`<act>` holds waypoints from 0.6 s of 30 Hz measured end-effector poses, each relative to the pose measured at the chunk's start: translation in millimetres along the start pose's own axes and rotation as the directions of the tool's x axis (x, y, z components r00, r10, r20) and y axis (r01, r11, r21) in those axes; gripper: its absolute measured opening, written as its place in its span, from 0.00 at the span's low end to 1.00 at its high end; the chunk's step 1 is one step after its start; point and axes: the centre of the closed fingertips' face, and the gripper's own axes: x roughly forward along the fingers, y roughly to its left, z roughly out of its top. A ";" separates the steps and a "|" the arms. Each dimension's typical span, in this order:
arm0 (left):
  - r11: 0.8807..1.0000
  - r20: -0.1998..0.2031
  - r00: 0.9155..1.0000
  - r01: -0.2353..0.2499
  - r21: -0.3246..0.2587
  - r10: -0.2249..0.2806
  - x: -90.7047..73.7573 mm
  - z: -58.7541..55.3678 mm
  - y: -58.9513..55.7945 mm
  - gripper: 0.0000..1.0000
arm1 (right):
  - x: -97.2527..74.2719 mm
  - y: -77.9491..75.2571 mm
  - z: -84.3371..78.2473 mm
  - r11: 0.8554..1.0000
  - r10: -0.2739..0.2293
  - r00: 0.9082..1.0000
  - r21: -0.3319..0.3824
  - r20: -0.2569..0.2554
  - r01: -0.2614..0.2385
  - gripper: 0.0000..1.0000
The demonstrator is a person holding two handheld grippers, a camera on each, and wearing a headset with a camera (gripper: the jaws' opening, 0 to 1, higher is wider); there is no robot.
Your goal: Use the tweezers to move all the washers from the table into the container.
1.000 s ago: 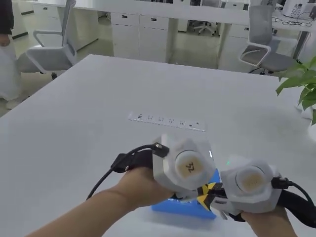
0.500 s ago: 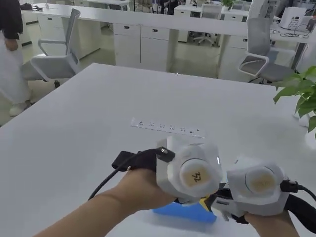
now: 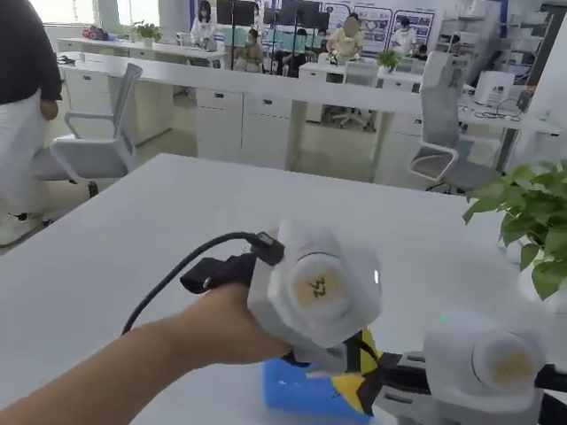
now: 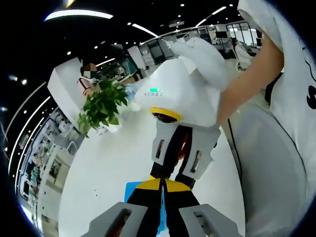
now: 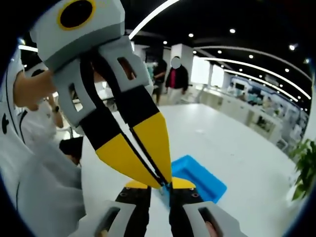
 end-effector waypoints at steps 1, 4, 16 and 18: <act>1.000 0.005 1.000 0.009 0.001 -0.009 -2.9 2.9 -2.6 0.00 | -1.3 2.8 0.9 1.000 -0.001 1.000 0.001 0.007 0.001 0.12; 0.998 0.010 0.998 0.057 0.004 -0.057 -9.8 6.6 -12.1 0.00 | -6.2 16.4 4.0 0.999 0.033 0.998 0.036 0.045 -0.034 0.14; 0.991 -0.024 0.991 0.130 0.020 -0.130 -26.3 8.6 -29.6 0.00 | -9.5 37.3 -3.8 0.983 0.113 0.988 0.131 0.103 -0.126 0.20; 0.990 -0.025 0.990 0.136 0.020 -0.136 -28.5 8.5 -31.4 0.00 | -9.1 35.7 -6.5 0.982 0.107 0.989 0.143 0.099 -0.121 0.20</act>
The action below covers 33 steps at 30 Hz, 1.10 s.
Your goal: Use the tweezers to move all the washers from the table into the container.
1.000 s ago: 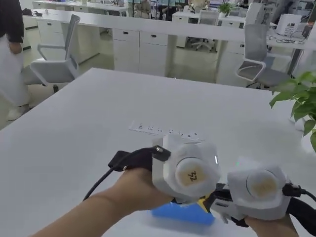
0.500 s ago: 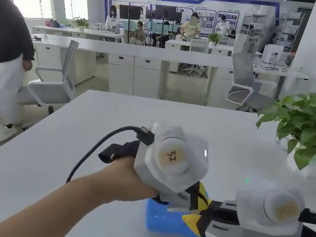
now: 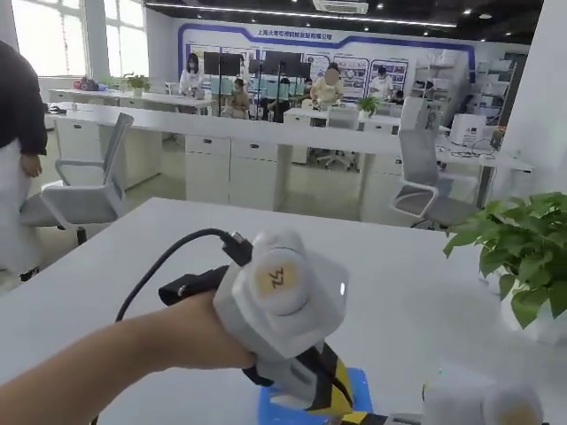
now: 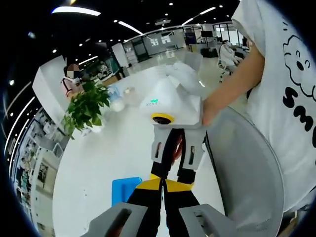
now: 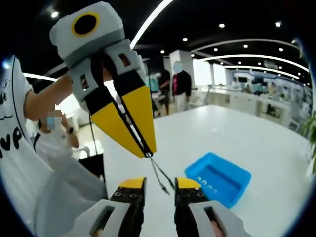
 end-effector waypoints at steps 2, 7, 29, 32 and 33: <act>1.000 0.007 1.000 -0.002 -0.003 0.002 -2.7 1.2 -1.2 0.00 | -0.8 -1.7 -3.1 1.000 -0.007 1.000 0.003 -0.001 0.007 0.22; 1.000 0.021 1.000 0.013 -0.028 -0.013 -10.9 -0.6 -5.0 0.00 | -2.0 -0.9 -8.1 1.000 -0.007 1.000 -0.001 -0.006 0.007 0.23; 0.996 0.028 0.999 0.045 -0.083 -0.043 -14.2 -15.8 -17.1 0.00 | 6.0 5.6 -32.2 0.990 0.055 0.993 -0.127 -0.106 -0.068 0.07; 0.995 0.022 0.999 0.049 -0.089 -0.047 -3.5 -24.0 -21.4 0.00 | 2.9 3.3 -47.9 0.985 0.039 0.983 -0.159 -0.181 -0.069 0.07; 0.995 0.023 0.999 0.051 -0.091 -0.049 -0.4 -25.7 -22.7 0.00 | 2.3 2.5 -51.8 0.983 0.032 0.980 -0.172 -0.196 -0.066 0.07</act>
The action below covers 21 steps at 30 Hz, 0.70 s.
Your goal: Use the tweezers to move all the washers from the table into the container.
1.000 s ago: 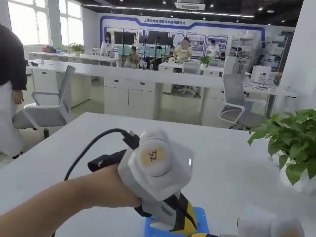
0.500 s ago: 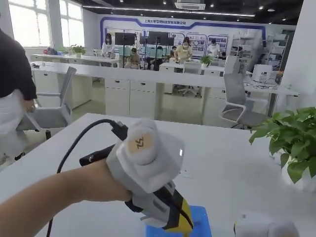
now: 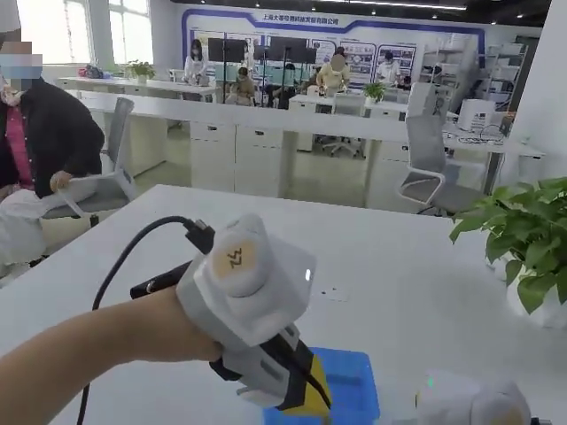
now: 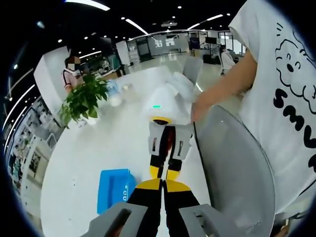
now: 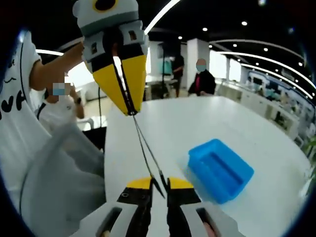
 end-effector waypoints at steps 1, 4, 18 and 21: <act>1.000 0.003 1.000 -0.002 -0.001 0.002 3.2 -1.5 -0.4 0.00 | 0.8 0.1 -2.9 1.000 -0.003 1.000 -0.009 -0.011 0.003 0.07; 1.000 0.011 1.000 -0.017 -0.010 0.017 15.7 -8.0 -2.1 0.00 | 3.9 -1.5 -18.8 1.000 -0.008 0.998 -0.019 -0.061 0.007 0.06; 0.995 -0.001 1.000 -0.025 -0.101 0.025 62.8 -61.9 -6.2 0.00 | 26.0 -10.7 -74.6 0.999 -0.019 0.970 -0.034 -0.243 0.011 0.08; 0.994 -0.024 1.000 -0.022 -0.111 0.020 70.3 -77.6 -5.5 0.00 | 28.9 -12.6 -81.2 0.999 -0.026 0.963 -0.034 -0.269 0.018 0.08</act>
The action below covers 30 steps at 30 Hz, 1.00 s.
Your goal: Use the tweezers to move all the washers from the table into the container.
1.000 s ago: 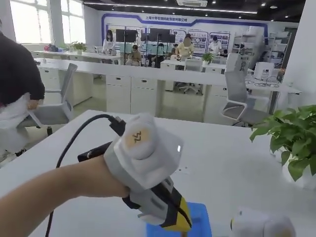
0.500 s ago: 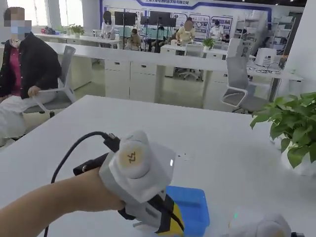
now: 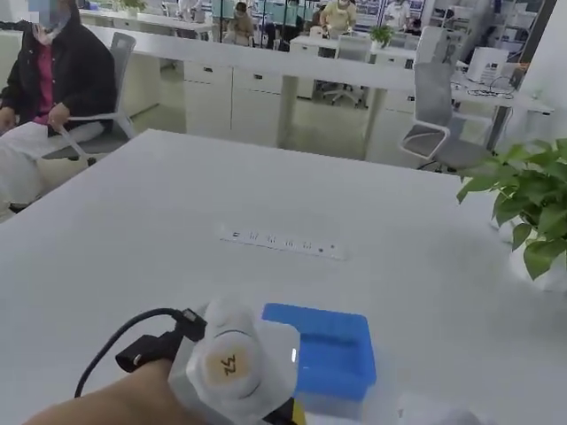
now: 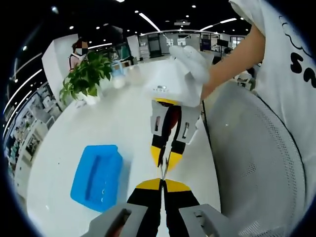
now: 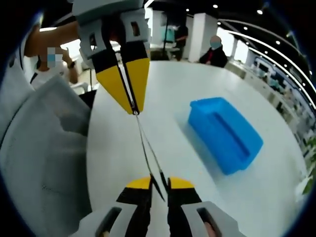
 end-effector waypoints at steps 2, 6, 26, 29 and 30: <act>1.000 -0.017 1.000 0.011 -0.007 -0.011 3.5 -8.2 -0.7 0.00 | 2.6 -0.3 -2.9 1.000 0.007 1.000 0.003 -0.017 -0.007 0.08; 0.999 -0.019 1.000 0.012 -0.032 -0.013 11.1 -20.6 2.2 0.00 | 8.8 -0.4 -7.7 1.000 0.002 0.999 -0.007 -0.040 -0.003 0.09; 0.998 -0.149 0.989 0.013 -0.067 -0.023 49.9 -78.0 2.6 0.00 | 23.8 -4.1 -20.7 1.000 -0.007 0.997 0.011 -0.080 0.008 0.09; 0.997 -0.157 0.987 0.004 -0.079 -0.016 51.3 -83.5 4.2 0.00 | 24.1 -4.4 -20.0 1.000 -0.007 0.997 -0.005 -0.079 0.006 0.09; 0.996 -0.156 0.988 0.004 -0.086 -0.018 51.3 -84.5 4.4 0.00 | 24.2 -4.9 -19.8 1.000 -0.007 0.997 -0.006 -0.076 0.007 0.09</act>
